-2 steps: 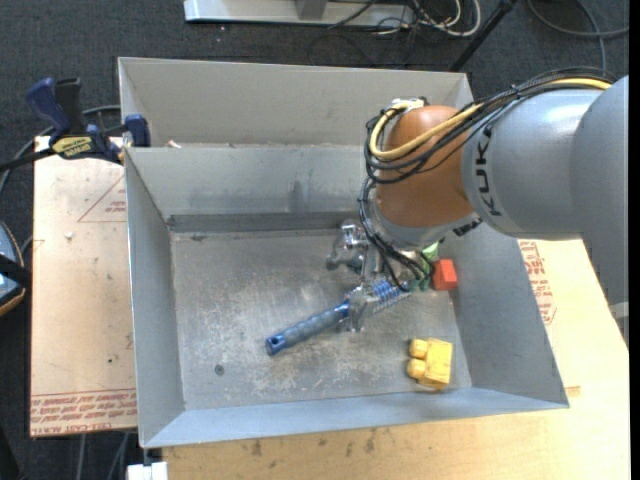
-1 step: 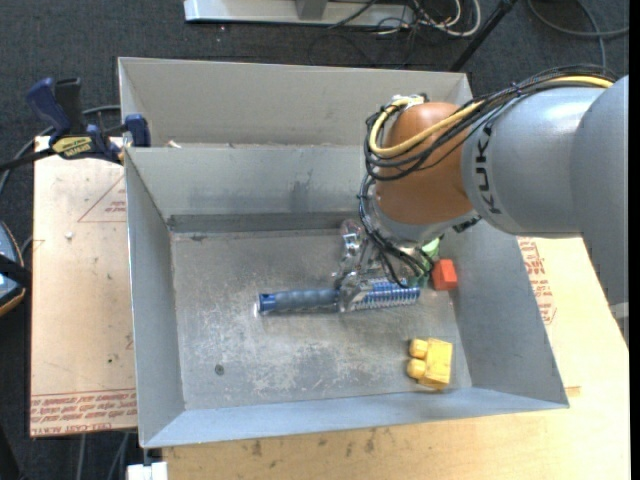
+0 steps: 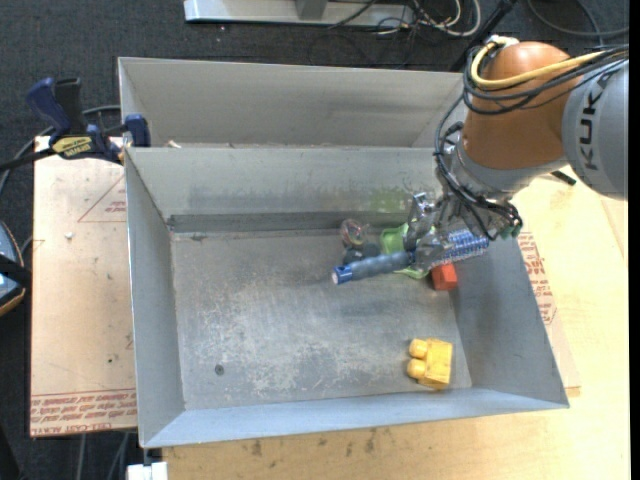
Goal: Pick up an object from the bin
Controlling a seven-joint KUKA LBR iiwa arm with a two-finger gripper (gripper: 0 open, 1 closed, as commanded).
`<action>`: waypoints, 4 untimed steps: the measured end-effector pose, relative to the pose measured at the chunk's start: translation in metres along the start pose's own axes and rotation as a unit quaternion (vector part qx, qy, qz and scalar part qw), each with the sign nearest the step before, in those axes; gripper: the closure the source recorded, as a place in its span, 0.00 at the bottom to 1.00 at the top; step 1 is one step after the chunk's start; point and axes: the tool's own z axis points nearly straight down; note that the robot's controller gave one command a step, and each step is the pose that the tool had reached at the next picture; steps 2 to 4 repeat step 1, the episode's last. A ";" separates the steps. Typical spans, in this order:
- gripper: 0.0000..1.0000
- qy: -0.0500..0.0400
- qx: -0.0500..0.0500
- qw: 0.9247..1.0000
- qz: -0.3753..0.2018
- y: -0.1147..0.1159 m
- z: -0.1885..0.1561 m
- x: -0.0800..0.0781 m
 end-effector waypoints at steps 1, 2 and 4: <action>1.00 -0.002 -0.001 1.000 -0.007 0.002 -0.099 -0.001; 1.00 -0.002 -0.001 1.000 -0.007 0.002 -0.099 -0.001; 1.00 -0.002 -0.001 1.000 -0.007 0.002 -0.099 -0.001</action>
Offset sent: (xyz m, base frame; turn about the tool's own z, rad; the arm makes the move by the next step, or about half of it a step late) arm -0.0023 0.0022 0.0949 -0.0163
